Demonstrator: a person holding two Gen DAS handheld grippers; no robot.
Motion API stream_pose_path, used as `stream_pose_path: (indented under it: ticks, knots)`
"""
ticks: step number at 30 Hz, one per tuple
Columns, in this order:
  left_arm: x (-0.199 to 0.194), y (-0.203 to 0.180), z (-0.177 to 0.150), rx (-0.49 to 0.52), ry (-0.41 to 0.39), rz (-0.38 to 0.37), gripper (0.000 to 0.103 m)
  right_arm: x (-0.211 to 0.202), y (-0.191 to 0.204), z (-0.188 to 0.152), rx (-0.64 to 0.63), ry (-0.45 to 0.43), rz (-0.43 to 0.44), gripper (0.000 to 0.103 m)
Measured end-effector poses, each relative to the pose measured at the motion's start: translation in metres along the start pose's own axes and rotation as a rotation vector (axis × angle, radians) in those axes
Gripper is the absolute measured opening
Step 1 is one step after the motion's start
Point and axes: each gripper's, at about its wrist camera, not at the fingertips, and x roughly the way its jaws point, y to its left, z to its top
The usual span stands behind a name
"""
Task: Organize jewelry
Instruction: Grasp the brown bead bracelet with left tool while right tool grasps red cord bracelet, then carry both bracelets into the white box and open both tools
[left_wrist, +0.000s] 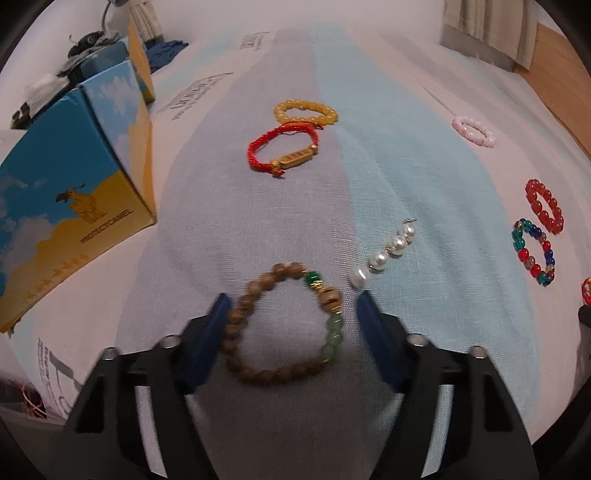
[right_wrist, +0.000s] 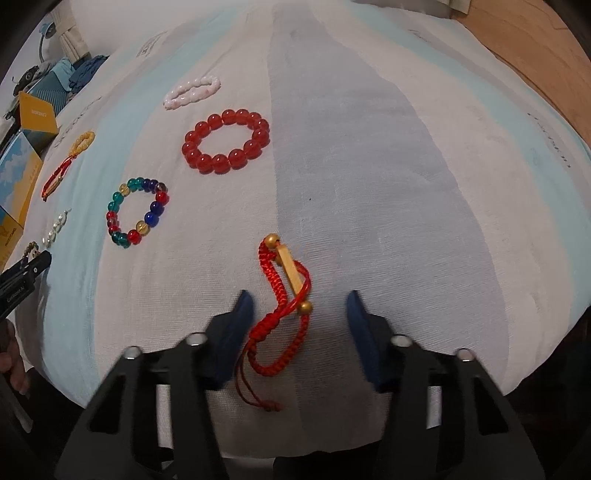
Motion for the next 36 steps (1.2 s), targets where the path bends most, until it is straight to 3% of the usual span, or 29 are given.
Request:
stream_pose_path:
  ticks: [2, 5, 8, 27, 36]
  knots:
    - [-0.002, 0.005, -0.001, -0.016, 0.006, -0.008, 0.049, -0.001, -0.006, 0.002, 0.021, 0.002, -0.005, 0.018]
    - [-0.006, 0.008, -0.001, -0.013, 0.014, -0.028, 0.025, 0.000, -0.010, 0.004, 0.030, 0.004, 0.006, 0.008]
    - [-0.008, 0.010, 0.001, -0.008, 0.023, -0.028, 0.010, -0.005, -0.008, 0.006, 0.018, -0.009, 0.000, 0.007]
    - [-0.039, 0.010, 0.003, 0.010, 0.005, -0.033, 0.009, -0.037, -0.001, 0.012, 0.017, -0.070, 0.023, 0.007]
    - [-0.059, 0.017, 0.017, -0.010, -0.014, -0.056, 0.009, -0.055, 0.021, 0.033, -0.003, -0.110, 0.028, 0.007]
